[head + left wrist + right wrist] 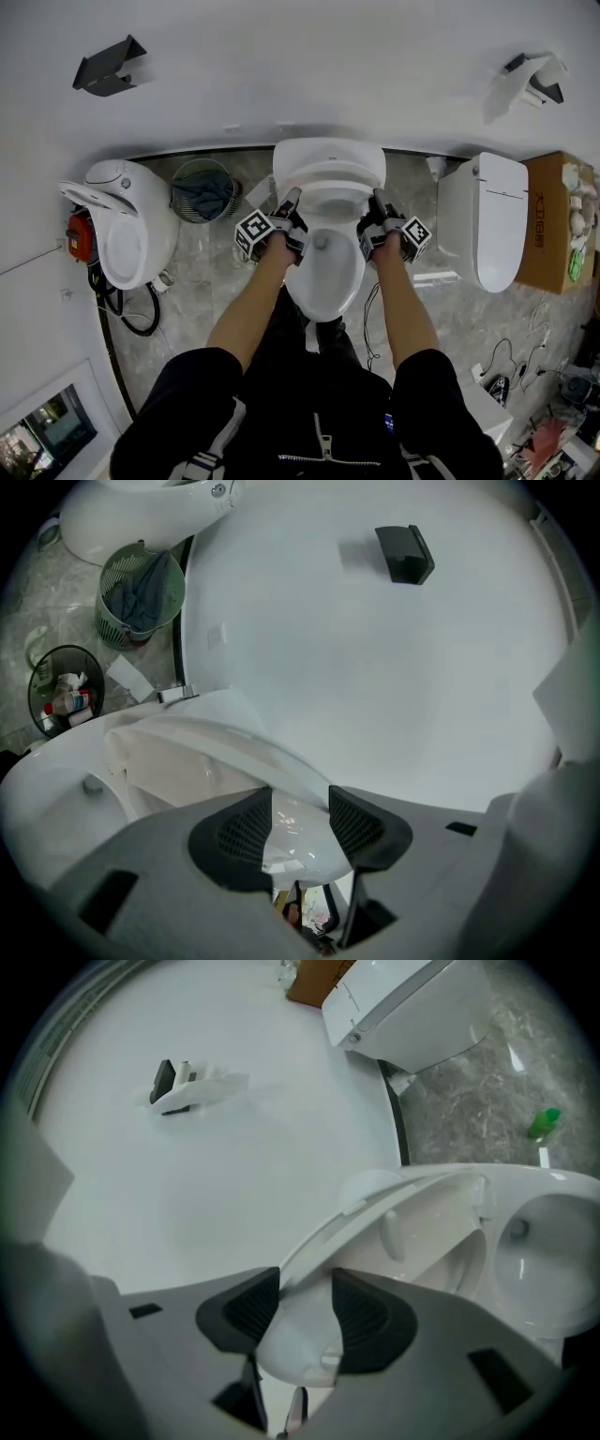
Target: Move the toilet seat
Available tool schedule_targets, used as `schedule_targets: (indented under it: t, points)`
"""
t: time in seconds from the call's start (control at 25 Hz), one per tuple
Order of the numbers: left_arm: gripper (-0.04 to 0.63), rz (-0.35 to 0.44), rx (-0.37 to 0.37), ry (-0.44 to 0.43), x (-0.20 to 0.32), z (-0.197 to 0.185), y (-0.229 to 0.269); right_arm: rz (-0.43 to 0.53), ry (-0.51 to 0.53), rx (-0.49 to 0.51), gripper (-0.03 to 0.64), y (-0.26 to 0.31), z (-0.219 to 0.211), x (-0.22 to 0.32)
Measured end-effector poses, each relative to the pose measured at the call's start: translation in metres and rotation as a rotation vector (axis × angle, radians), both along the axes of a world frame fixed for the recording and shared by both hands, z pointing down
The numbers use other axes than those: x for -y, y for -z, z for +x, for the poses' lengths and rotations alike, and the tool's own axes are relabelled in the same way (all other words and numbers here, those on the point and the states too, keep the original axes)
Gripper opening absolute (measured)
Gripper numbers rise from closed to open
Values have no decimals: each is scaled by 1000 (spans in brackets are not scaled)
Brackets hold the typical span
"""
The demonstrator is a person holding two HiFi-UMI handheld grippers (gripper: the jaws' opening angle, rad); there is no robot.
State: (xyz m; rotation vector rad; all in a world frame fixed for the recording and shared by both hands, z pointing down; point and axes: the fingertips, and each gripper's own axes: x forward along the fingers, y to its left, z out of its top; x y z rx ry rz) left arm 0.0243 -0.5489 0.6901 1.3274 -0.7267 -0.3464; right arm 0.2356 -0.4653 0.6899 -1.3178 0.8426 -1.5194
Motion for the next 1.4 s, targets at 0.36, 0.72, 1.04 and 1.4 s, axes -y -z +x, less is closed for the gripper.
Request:
schedule_targets:
  t: [0.36,0.72,1.04,1.4]
  points:
    - [187,2,11,-41,22,9,-4,-1,-10,-12,179,-10,13,23]
    - [95,130,66,-111,12,2,16,23,146,-171,118,14,7,21]
    - [59,535,495,-319,-44,-7,74,100,470,-548,3,83,-28,-22]
    - [5,995,750,-442,-162,-3,187,217,622,-958,2,168,-53,-122]
